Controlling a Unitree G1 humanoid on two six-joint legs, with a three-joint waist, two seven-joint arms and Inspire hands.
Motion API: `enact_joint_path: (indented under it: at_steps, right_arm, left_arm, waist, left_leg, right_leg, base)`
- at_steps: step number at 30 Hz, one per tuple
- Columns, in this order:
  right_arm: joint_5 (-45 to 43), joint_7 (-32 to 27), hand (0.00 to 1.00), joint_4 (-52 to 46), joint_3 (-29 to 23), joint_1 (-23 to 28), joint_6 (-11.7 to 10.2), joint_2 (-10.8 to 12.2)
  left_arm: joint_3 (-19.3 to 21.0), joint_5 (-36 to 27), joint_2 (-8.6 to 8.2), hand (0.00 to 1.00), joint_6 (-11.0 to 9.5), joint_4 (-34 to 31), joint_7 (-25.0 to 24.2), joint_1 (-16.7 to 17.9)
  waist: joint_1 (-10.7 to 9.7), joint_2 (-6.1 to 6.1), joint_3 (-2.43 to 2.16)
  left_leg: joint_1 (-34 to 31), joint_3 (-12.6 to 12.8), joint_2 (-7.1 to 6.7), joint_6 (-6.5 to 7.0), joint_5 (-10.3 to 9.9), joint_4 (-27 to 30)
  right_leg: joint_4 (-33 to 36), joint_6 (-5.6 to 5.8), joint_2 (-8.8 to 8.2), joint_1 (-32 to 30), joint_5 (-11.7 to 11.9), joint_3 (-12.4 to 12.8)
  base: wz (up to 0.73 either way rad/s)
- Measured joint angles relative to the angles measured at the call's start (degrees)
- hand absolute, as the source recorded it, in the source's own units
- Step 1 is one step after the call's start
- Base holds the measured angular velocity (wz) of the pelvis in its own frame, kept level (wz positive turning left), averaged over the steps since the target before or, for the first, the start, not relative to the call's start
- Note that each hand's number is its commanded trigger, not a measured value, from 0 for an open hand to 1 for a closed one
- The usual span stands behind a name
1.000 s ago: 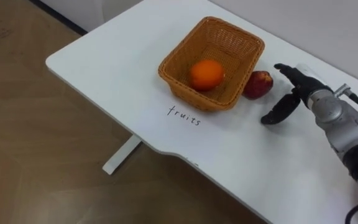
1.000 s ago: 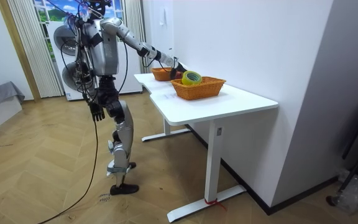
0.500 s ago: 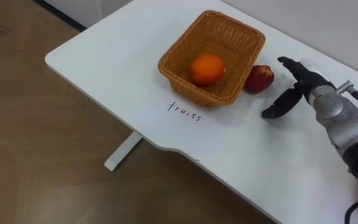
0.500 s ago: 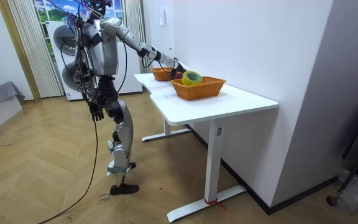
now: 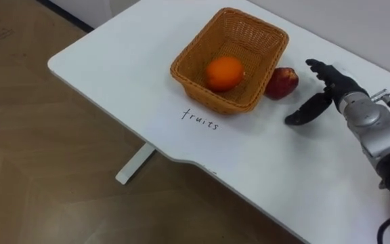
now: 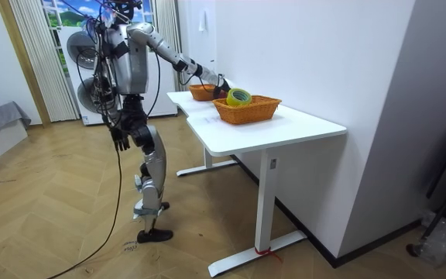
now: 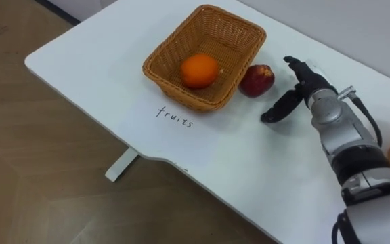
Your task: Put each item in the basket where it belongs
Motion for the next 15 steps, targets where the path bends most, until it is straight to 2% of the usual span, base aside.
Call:
enact_joint_path:
  at_steps: [9, 13, 15]
  right_arm:
    - [0.0, 3.2, 0.0, 0.0, 0.1, -1.2, 0.3, -0.1]
    - [0.0, 3.5, 0.0, 0.0, 1.1, -1.4, 0.3, -0.1]
    - [0.0, 3.7, 0.0, 0.0, 1.1, -1.5, 0.3, -0.1]
  left_arm:
    - [0.0, 0.0, 0.84, 0.0, 0.0, -1.6, -3.8, 0.0]
    - [0.2, 0.0, 1.55, 0.0, 0.0, -1.5, -4.5, 0.0]
    - [0.4, 0.0, 1.59, 0.0, 0.0, -1.5, -4.5, 0.0]
  waist:
    - [0.0, -0.79, -0.2]
    - [0.1, -1.44, -0.09]
    - [0.3, -1.79, 0.14]
  left_leg:
    - [0.0, -0.2, -0.06, -0.02, 0.0, -0.3]
    - [0.0, -0.5, -0.09, -0.02, 0.0, -0.3]
    - [0.0, -0.6, -0.1, -0.04, 0.0, -0.2]
  right_leg:
    - [0.0, 0.02, 0.08, 0.1, 0.0, -0.2]
    - [0.0, 0.01, 0.11, 0.2, 0.0, -0.2]
    - [0.0, 0.0, 0.13, 0.3, -0.1, -0.3]
  base:
    - [0.0]
    - [0.01]
    - [0.02]
